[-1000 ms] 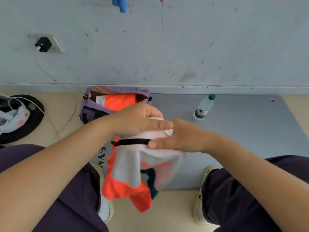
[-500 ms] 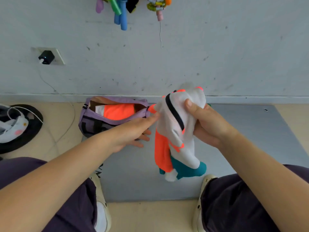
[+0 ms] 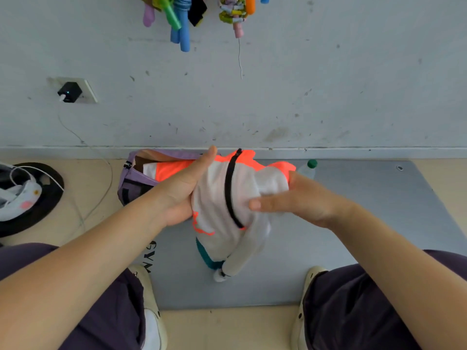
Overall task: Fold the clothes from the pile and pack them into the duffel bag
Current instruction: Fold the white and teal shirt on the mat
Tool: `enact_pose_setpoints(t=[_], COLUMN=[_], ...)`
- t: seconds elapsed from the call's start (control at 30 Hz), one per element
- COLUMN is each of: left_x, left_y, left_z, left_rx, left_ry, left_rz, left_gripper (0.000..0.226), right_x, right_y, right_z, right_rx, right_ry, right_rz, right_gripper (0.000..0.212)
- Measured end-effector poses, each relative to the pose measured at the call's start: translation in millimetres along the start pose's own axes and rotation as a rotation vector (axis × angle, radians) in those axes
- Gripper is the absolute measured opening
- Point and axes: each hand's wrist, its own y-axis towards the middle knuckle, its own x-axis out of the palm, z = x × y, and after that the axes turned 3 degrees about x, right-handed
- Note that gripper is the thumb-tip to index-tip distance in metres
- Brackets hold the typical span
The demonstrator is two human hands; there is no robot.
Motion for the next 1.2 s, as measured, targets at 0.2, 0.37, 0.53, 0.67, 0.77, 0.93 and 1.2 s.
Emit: enact_pose_setpoints(t=[0.2,0.37,0.53,0.67,0.77,0.93,1.2], left_x=[1.9,1.9,1.1,-6.1,-10.6,-12.6,-14.2], left_y=[-4.0,-9.6,-11.0,-6.4,-5.9,-5.3,-2.3], left_z=[-0.1,6.4,5.2,8.6,7.2,2.2,2.8], left_rx=[0.038,0.162,0.201,0.264,0.291,0.272,0.199], left_ry=[0.085,-0.032,0.022,0.122,0.258,0.346,0.315], left_rz=[0.085,-0.061,-0.086,0.112,0.182,0.199,0.053], left_gripper=[0.042,0.032,0.044,0.035,0.040,0.048,0.041], right_x=[5.5,-9.7,2.3,-4.3,-12.7,-14.7,-18.9], right_y=[1.1,5.4,8.8,8.6,7.1,4.5,0.7], right_z=[6.8,1.9,1.7,-2.3,-8.7,-4.8,-2.7], right_rx=[0.161,0.012,0.031,-0.048,-0.137,-0.066,-0.069], right_ry=[-0.347,-0.075,0.190,0.369,0.374,0.201,0.282], right_rz=[0.125,0.281,0.149,0.346,0.364,0.266,0.301], right_gripper=[0.073,0.078,0.063,0.035,0.036,0.033,0.028])
